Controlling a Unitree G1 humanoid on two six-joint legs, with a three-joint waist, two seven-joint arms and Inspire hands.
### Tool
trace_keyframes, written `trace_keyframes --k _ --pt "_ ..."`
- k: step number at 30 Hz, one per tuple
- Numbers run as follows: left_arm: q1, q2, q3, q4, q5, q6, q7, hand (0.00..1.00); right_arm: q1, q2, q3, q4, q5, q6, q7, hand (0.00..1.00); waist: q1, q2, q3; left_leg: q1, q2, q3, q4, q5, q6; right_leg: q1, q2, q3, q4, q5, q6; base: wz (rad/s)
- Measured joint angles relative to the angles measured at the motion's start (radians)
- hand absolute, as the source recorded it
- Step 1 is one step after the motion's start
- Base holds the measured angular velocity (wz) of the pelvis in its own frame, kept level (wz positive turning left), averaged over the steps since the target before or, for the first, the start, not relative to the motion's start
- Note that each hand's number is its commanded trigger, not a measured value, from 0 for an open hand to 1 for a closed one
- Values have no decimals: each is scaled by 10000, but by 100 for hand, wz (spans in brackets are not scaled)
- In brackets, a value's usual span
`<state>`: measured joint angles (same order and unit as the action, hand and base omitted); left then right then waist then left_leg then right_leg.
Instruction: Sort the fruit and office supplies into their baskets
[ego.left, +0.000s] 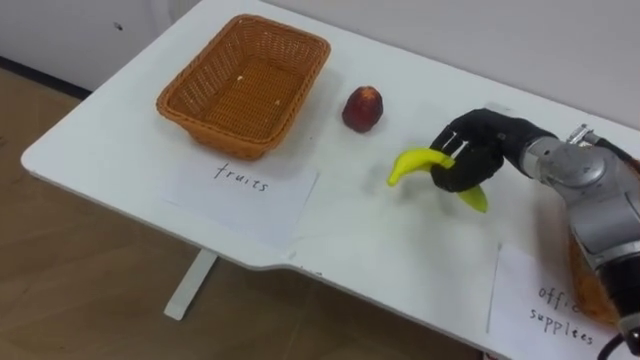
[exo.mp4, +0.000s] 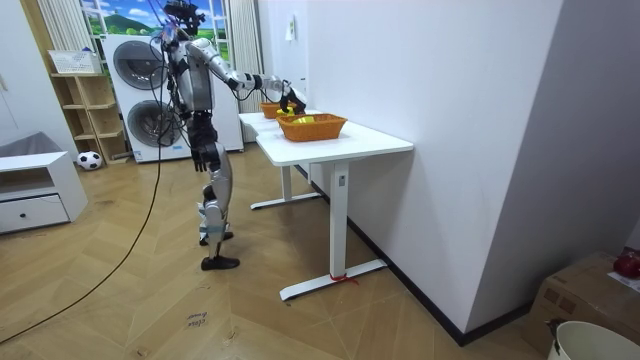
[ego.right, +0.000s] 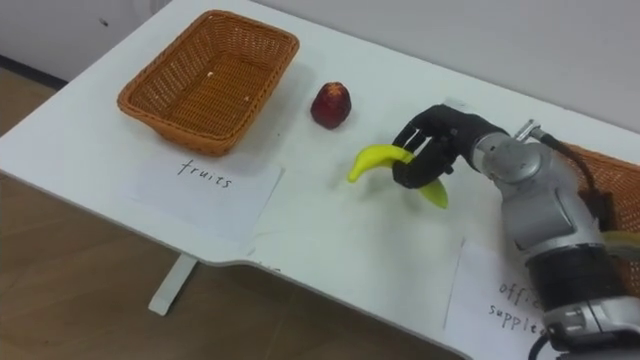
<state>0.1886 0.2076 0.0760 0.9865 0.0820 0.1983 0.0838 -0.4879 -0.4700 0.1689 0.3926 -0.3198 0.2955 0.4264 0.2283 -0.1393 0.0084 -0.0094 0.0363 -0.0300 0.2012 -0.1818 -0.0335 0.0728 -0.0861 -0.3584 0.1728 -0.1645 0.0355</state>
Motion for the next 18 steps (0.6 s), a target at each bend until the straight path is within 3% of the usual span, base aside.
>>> trace_keyframes --k 10,18 --pt "44 -36 41 -138 3 54 -246 0 -538 1 -289 -78 32 1 -259 100 9 141 51 -72 -70 -169 16 10 18 19 -56 -247 -13 -11 19 3" --pt "285 -48 201 -104 -27 67 -157 0 -1019 5 -311 6 469 0 -829 100 330 179 63 35 -141 -335 13 31 50 217 -125 -426 -14 -53 86 8"
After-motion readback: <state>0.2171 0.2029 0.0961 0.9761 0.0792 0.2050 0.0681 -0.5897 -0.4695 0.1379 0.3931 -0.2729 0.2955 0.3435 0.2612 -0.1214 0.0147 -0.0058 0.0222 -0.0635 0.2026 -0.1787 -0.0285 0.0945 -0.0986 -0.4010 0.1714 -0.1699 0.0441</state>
